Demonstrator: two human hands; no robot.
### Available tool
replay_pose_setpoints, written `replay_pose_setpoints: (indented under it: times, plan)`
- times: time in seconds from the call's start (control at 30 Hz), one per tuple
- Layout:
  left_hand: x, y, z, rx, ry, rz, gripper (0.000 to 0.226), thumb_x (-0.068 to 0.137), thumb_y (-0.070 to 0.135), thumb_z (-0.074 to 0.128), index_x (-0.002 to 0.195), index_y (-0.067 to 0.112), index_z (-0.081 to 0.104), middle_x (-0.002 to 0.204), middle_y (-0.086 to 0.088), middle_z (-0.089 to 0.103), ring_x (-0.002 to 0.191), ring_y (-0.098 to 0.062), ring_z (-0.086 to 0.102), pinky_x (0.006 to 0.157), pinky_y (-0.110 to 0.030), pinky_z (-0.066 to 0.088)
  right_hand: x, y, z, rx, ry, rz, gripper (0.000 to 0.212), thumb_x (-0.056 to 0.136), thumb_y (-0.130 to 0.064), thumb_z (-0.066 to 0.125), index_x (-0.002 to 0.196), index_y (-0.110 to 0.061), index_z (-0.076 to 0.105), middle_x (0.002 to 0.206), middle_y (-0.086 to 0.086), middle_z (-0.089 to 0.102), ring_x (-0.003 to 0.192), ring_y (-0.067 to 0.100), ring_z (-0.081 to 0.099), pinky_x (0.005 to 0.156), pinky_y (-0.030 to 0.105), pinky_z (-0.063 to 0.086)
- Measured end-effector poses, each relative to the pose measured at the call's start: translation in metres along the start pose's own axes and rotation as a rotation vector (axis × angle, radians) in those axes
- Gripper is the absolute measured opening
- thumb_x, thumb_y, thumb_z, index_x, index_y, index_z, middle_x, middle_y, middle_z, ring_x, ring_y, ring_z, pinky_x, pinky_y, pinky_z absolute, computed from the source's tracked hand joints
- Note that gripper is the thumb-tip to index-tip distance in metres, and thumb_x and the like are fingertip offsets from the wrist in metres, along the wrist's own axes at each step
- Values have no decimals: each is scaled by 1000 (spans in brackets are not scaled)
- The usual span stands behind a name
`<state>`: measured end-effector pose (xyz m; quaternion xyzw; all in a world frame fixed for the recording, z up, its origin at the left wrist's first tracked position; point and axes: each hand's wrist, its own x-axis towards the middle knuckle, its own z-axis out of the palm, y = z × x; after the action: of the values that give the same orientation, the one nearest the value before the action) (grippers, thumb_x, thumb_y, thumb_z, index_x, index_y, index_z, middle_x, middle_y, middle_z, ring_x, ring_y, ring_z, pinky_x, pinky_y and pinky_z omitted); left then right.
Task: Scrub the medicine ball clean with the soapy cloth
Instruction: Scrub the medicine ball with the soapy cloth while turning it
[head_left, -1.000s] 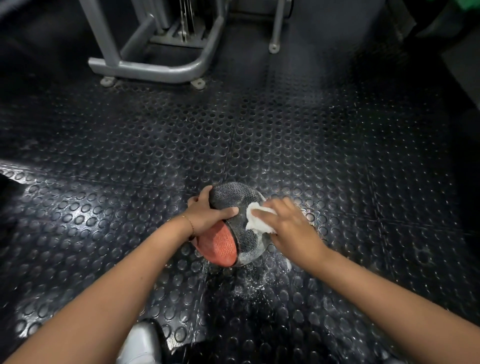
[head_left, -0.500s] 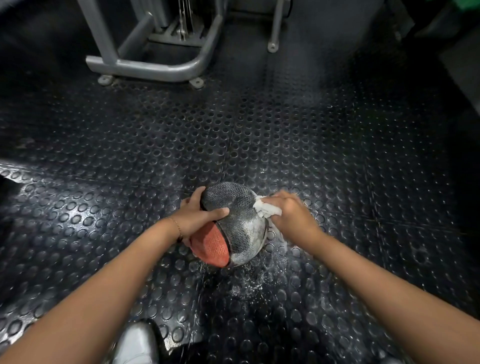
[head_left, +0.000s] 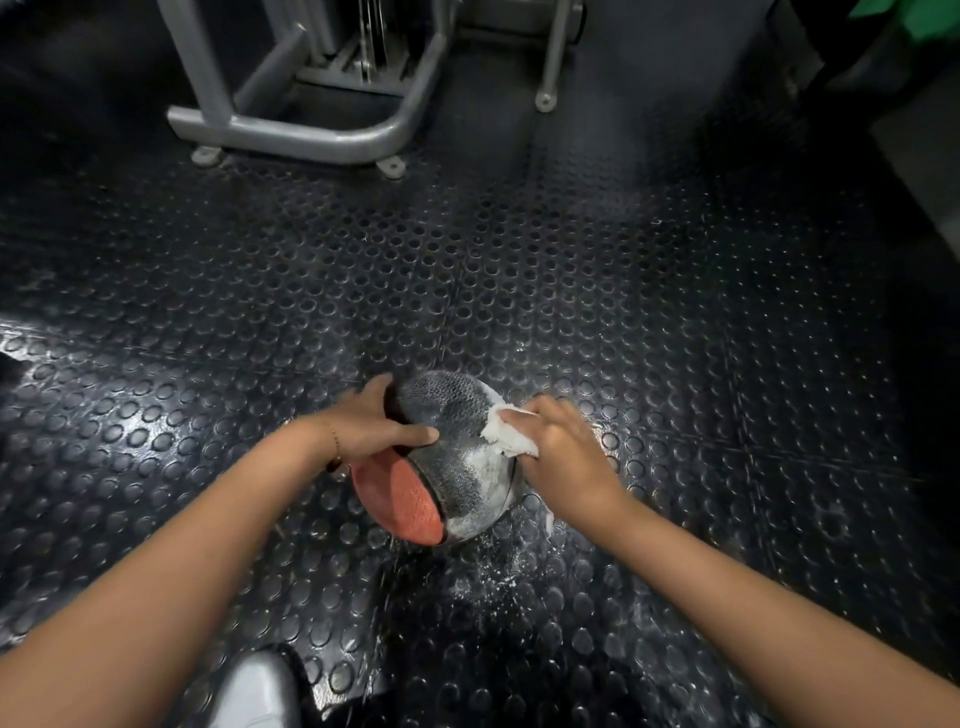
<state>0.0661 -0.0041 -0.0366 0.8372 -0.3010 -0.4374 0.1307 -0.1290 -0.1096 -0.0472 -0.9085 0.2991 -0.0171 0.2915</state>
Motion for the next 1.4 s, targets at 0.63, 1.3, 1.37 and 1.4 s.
replay_pose_setpoints:
  times: [0.63,1.3,1.37,1.4]
  plan:
    - [-11,5,1,111,-29,133,92,76,40,73,149,34,16,153,-3,12,136,-26,31,113,-36,26,-16,-6,4,-22,-35,-123,54,86,-12,56,135,-27,41,128,-7,41,118,10,31,103,31,31]
    - [-5,17,4,156,29,42,91,79,51,66,150,30,12,152,-9,14,136,-31,31,112,-39,27,-10,-1,6,-7,3,-149,55,84,-13,60,135,-26,42,114,-14,40,106,0,25,97,24,30]
    - [-5,19,5,154,30,47,92,80,51,65,150,29,11,152,-9,14,135,-31,31,110,-38,29,-4,4,5,11,26,-82,54,85,-11,57,134,-26,42,110,-15,40,105,1,28,98,24,31]
    - [-4,20,5,145,28,49,91,80,50,65,150,29,11,152,-8,14,134,-31,33,108,-38,31,-1,5,4,37,49,-18,52,86,-9,56,134,-24,42,110,-13,42,106,3,32,99,27,33]
